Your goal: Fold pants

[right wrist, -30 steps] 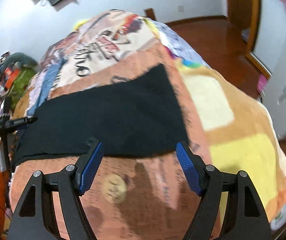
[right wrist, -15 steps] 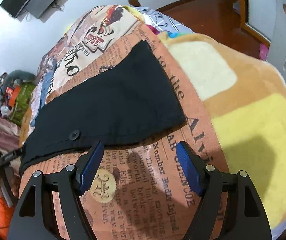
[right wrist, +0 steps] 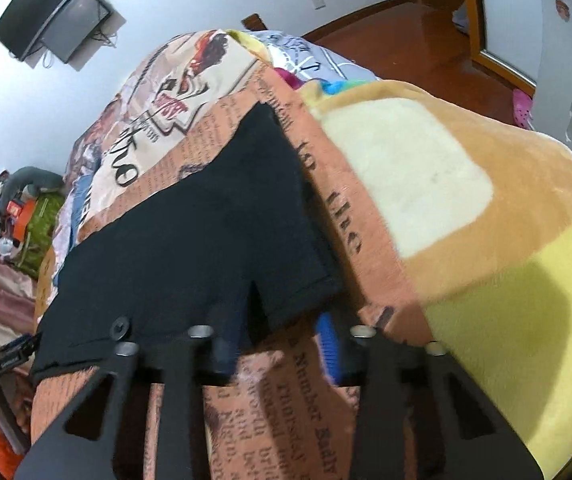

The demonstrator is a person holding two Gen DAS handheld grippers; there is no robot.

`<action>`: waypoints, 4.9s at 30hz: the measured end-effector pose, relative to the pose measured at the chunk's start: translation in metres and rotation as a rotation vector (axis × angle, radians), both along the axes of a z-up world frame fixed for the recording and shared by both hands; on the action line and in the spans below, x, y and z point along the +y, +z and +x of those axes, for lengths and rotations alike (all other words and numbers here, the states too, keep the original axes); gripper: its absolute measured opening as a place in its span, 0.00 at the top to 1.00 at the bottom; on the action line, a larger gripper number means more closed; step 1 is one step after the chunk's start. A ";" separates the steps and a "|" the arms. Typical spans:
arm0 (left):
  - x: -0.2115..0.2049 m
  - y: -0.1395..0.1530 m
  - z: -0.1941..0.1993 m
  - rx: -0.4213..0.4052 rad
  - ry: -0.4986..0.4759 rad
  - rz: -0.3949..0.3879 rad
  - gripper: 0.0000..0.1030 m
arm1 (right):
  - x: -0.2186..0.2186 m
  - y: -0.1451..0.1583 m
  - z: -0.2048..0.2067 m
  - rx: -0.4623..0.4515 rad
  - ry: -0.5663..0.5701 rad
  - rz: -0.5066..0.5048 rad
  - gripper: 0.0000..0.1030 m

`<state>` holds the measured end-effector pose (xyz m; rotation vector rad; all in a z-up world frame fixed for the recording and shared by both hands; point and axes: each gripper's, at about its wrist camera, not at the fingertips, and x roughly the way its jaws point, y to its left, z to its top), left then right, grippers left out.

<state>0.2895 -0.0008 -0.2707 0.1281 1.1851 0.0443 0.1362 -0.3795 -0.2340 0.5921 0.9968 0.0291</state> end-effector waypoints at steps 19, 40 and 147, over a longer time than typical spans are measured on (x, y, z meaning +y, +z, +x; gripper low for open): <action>-0.075 0.000 0.005 0.061 -0.198 -0.136 0.00 | 0.003 0.050 0.001 -0.175 0.002 -0.075 0.89; -0.040 0.021 -0.015 -0.035 -0.127 -0.192 0.00 | 0.100 0.151 0.036 -0.409 0.205 -0.160 0.89; 0.015 0.072 -0.022 -0.220 0.032 -0.055 0.00 | 0.206 0.085 0.049 -0.147 0.587 -0.392 0.23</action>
